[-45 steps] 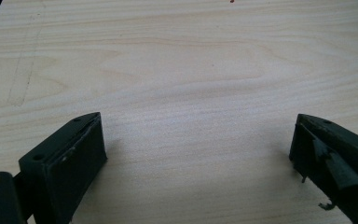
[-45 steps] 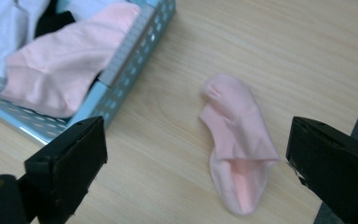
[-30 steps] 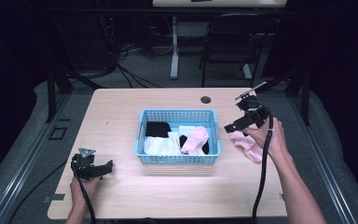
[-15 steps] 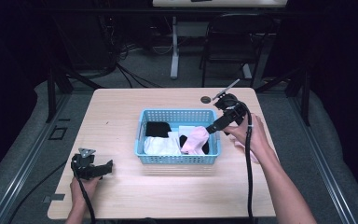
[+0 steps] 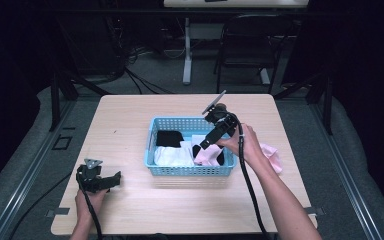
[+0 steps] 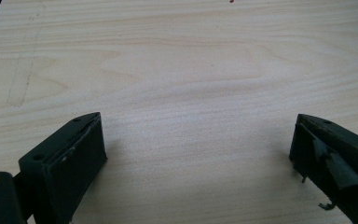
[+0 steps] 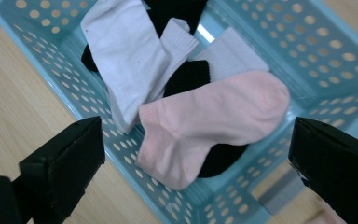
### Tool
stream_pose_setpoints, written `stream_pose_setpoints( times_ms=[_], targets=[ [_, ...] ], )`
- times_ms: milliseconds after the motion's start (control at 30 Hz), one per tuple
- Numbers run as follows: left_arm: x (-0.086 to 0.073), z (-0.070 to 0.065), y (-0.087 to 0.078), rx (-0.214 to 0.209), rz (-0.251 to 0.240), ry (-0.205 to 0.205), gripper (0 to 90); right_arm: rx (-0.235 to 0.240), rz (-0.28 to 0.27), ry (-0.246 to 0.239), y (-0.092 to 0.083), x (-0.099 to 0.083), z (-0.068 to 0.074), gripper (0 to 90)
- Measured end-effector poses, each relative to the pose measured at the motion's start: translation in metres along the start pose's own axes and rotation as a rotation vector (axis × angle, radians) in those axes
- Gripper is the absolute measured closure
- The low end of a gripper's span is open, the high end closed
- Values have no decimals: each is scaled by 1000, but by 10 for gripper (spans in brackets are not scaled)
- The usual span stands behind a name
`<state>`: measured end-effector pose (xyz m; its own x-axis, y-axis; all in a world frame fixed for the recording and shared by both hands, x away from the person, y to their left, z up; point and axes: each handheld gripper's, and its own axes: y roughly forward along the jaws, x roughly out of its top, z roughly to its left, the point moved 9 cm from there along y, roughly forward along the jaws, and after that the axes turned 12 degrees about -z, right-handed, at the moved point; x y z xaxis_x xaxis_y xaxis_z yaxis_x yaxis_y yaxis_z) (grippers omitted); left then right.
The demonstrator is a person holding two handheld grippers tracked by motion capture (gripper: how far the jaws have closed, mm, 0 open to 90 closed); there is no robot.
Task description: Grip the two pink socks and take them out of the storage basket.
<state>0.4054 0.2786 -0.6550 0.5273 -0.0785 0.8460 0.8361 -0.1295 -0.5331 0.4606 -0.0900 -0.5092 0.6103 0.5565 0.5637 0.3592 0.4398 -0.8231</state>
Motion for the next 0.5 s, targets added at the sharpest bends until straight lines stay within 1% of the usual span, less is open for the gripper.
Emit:
stream_pose_setpoints(
  times_ms=[67,167,200,267,300,367,400,433,467,500],
  targets=[
    [0,0,0,-2,0,1,35,4,19,3,10,-2,1,33],
    [0,0,0,-3,0,1,35,1,76,7,29,-9,-1,48],
    [0,0,0,-3,0,1,35,3,84,20,35,-11,-1,51],
    [0,0,0,-3,0,1,35,-4,103,30,45,-15,-4,51],
    [0,0,0,-3,0,1,34,-3,127,34,49,-19,-6,50],
    [0,0,0,-3,0,1,35,1,137,54,57,-23,-8,55],
    [0,0,0,-3,0,1,35,3,151,54,60,-25,-9,57],
    [0,0,0,-4,2,2,35,1,154,60,63,-27,-10,66],
    [0,0,0,-5,2,2,34,0,146,68,67,-28,-10,72],
    [0,0,0,-5,3,2,34,0,180,56,67,-30,-11,82]
  ],
)
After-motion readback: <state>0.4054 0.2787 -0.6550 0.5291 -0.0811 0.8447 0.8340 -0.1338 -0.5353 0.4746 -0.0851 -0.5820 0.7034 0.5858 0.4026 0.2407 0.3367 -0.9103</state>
